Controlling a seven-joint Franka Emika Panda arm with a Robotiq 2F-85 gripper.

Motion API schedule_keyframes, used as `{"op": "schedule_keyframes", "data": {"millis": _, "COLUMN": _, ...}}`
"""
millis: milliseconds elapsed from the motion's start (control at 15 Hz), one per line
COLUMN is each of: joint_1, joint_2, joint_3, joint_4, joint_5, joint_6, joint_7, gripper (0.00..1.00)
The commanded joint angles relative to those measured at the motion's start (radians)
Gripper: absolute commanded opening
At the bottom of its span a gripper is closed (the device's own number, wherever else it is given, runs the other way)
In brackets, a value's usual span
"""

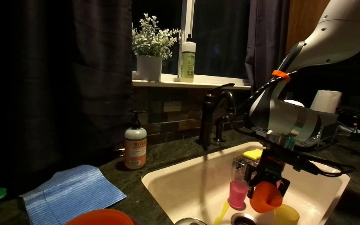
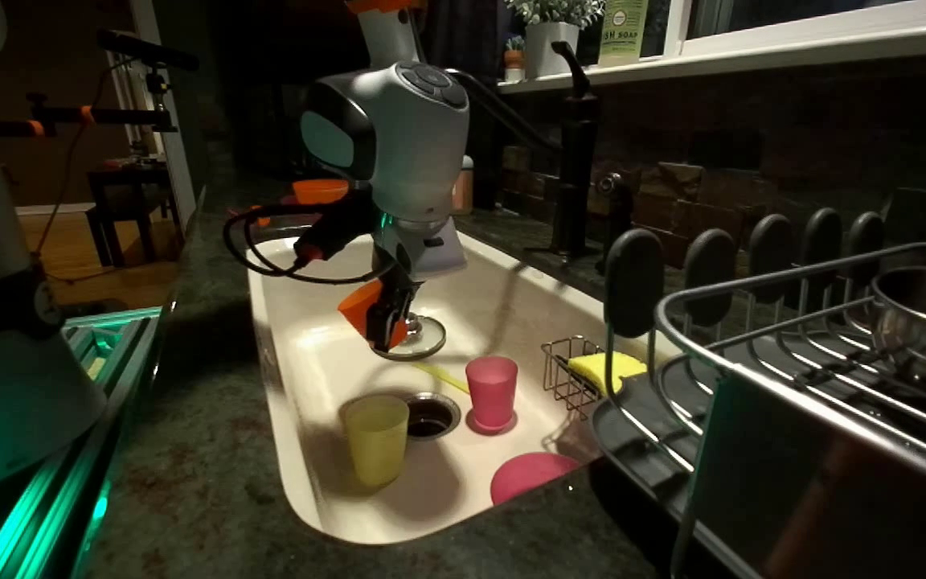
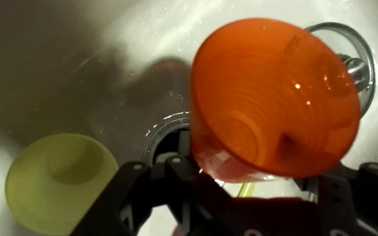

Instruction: Remove the orange cup from the sink

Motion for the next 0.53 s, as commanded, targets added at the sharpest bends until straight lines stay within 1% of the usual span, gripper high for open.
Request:
{"op": "schedule_keyframes", "data": {"millis": 0, "joint_1": 0.008, "joint_2": -0.091, "joint_3": -0.002, "joint_4": -0.087, "joint_5": 0.007, "joint_6": 0.022, "joint_7": 0.042, "gripper": 0.44}}
{"op": "schedule_keyframes", "data": {"millis": 267, "joint_1": 0.021, "joint_2": -0.153, "joint_3": 0.0, "joint_4": -0.152, "joint_5": -0.005, "joint_6": 0.05, "joint_7": 0.078, "gripper": 0.44}}
{"op": "schedule_keyframes", "data": {"millis": 333, "joint_1": 0.039, "joint_2": -0.096, "joint_3": -0.02, "joint_4": -0.098, "joint_5": -0.012, "joint_6": 0.076, "joint_7": 0.083, "gripper": 0.44}}
{"op": "schedule_keyframes", "data": {"millis": 467, "joint_1": 0.049, "joint_2": -0.115, "joint_3": -0.026, "joint_4": -0.101, "joint_5": -0.004, "joint_6": 0.139, "joint_7": 0.088, "gripper": 0.44}}
